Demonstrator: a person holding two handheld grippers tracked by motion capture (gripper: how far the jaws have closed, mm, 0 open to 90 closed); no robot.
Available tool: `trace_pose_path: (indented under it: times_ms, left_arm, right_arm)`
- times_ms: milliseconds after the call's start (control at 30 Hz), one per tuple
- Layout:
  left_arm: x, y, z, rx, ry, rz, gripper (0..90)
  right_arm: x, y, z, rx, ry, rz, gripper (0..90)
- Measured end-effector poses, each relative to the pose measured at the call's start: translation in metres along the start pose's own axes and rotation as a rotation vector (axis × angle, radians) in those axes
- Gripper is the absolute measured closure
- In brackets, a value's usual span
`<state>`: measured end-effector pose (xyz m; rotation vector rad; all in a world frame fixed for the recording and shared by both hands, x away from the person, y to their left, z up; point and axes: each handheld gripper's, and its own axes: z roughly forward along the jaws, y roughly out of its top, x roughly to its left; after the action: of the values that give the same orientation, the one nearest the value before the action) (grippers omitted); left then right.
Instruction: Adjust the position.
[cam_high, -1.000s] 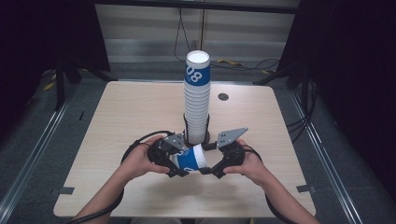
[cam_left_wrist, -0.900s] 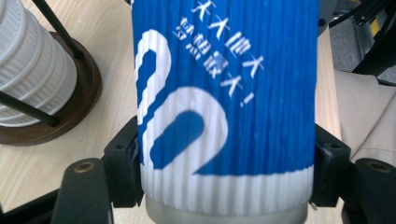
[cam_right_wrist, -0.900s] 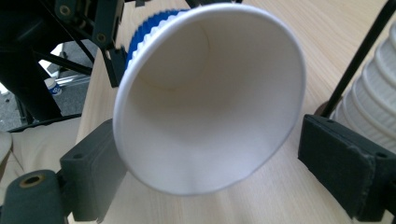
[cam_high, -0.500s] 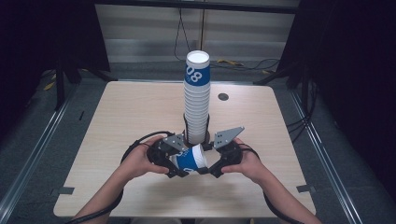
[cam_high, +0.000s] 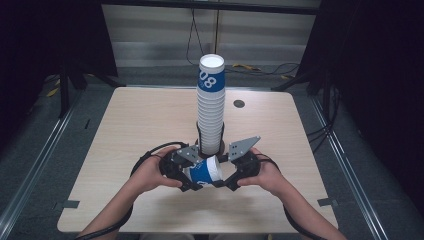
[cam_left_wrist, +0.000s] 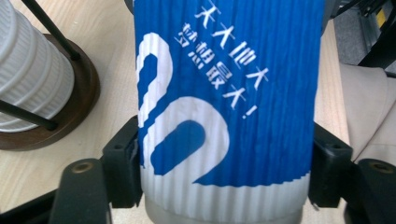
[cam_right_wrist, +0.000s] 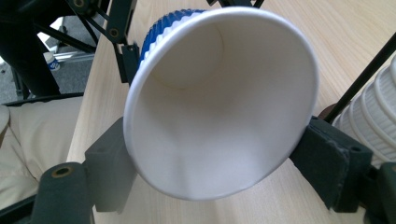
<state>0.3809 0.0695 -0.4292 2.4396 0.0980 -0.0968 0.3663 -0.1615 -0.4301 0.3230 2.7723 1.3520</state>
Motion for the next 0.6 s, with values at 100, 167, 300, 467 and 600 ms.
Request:
trace_pose_path:
  times_ms: [100, 167, 300, 467, 600]
  left_arm:
    - [0.0, -0.001, 0.001, 0.01, 0.011, -0.003, 25.3]
    - [0.0, -0.002, 0.001, 0.013, 0.008, -0.005, 24.6]
    - [0.001, -0.006, 0.0, 0.014, 0.018, -0.022, 21.8]
    - [0.0, -0.012, -0.001, -0.014, 0.036, -0.052, 20.9]
    - [0.001, -0.021, 0.0, -0.041, 0.034, -0.083, 20.3]
  right_arm:
    - [0.0, 0.0, -0.001, 0.021, -0.013, -0.003, 20.2]
    - [-0.001, -0.001, -0.002, 0.017, -0.009, 0.016, 20.5]
    - [-0.002, -0.003, -0.004, 0.037, -0.01, 0.018, 20.6]
    - [-0.003, -0.001, -0.008, 0.084, -0.024, 0.015, 20.6]
    - [-0.004, 0.002, -0.011, 0.147, -0.037, 0.011, 20.5]
